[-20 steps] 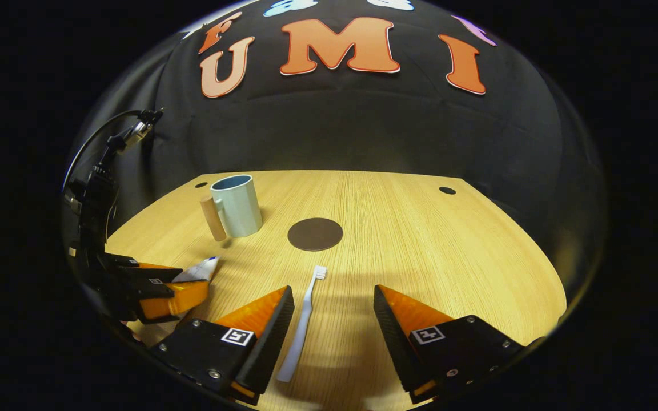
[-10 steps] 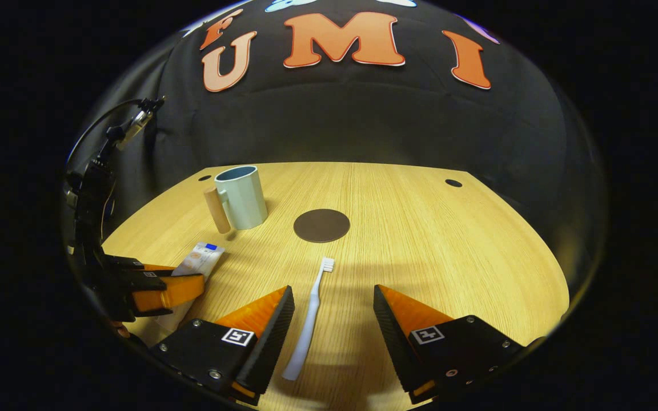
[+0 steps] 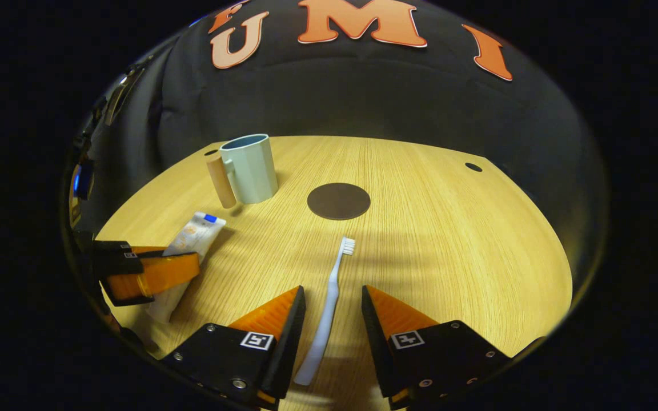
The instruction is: Put the toothbrush and toothpaste on the desktop into the cup, then pick up the cup and place it on the coaster on the desktop.
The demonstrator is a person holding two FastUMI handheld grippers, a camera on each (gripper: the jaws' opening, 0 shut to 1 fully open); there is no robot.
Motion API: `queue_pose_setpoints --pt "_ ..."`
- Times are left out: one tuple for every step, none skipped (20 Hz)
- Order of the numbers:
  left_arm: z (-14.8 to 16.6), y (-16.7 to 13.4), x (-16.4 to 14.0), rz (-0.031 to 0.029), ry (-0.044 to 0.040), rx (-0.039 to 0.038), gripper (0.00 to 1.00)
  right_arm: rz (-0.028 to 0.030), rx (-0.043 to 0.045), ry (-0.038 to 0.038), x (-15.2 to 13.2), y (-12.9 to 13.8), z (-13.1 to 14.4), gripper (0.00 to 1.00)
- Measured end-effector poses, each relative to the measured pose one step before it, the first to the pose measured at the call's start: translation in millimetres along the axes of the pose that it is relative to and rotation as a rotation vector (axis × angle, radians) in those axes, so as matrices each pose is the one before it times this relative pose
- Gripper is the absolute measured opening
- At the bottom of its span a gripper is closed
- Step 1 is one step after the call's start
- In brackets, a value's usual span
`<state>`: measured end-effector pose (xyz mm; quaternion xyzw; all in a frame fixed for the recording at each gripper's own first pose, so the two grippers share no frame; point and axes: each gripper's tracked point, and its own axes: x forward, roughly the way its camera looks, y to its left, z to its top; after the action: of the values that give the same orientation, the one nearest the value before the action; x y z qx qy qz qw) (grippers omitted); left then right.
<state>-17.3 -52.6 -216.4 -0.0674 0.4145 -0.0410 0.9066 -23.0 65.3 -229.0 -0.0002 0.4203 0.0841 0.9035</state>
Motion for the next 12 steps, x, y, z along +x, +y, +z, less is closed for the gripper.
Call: queue_pose_setpoints --pt "1.71 2.47 0.36 -0.00082 -0.00465 0.00021 0.16 0.0036 0.00039 0.00479 1.15 1.47 1.23 0.55" --pt "1.4 1.14 -0.32 -0.00052 -0.00642 -0.00326 0.16 -0.0023 0.00499 0.00222 1.81 -0.39 2.58 0.52" --pt "1.68 1.01 -0.05 0.0 -0.00569 0.00031 0.16 -0.00433 0.00275 0.00996 1.78 -0.75 1.19 0.42" --pt "1.58 0.74 -1.67 0.00077 -0.00789 0.00077 0.16 -0.00602 0.00221 0.00432 2.68 -0.24 1.43 0.42" --pt "1.83 1.06 -0.79 0.00161 -0.00775 0.0003 0.16 -0.00168 -0.00375 0.00335 1.32 0.55 1.98 0.35" --pt "0.76 -0.56 -1.65 0.00013 -0.00844 -0.00049 0.15 -0.00139 -0.00591 -0.00318 1.4 1.02 1.38 0.3" --pt "2.26 -0.31 -3.64 -0.00003 -0.00447 -0.00112 0.15 -0.00022 -0.00685 -0.00277 -0.73 -0.08 1.63 0.18" --pt "2.81 -0.65 -3.53 0.00046 -0.00841 0.00245 0.15 0.0007 -0.00959 -0.0001 0.92 1.6 -0.74 0.13" --pt "1.06 1.43 -2.01 0.0039 -0.00687 0.00138 0.16 0.00206 0.0018 0.00145 -0.37 0.13 0.45 0.09" --pt "2.86 0.13 -3.27 0.00126 -0.01065 0.00314 0.15 0.00707 0.01103 0.00281 0.17 1.38 -0.57 0.08" --pt "3.19 -1.24 -2.5 -0.00277 -0.01368 0.00153 0.16 0.00815 0.01491 -0.00355 -0.07 -0.02 1.53 0.08" --pt "4.12 -0.93 -2.33 -0.00057 -0.00983 0.00343 0.15 0.01234 0.01818 -0.00431 -0.15 1.43 1.18 0.08"
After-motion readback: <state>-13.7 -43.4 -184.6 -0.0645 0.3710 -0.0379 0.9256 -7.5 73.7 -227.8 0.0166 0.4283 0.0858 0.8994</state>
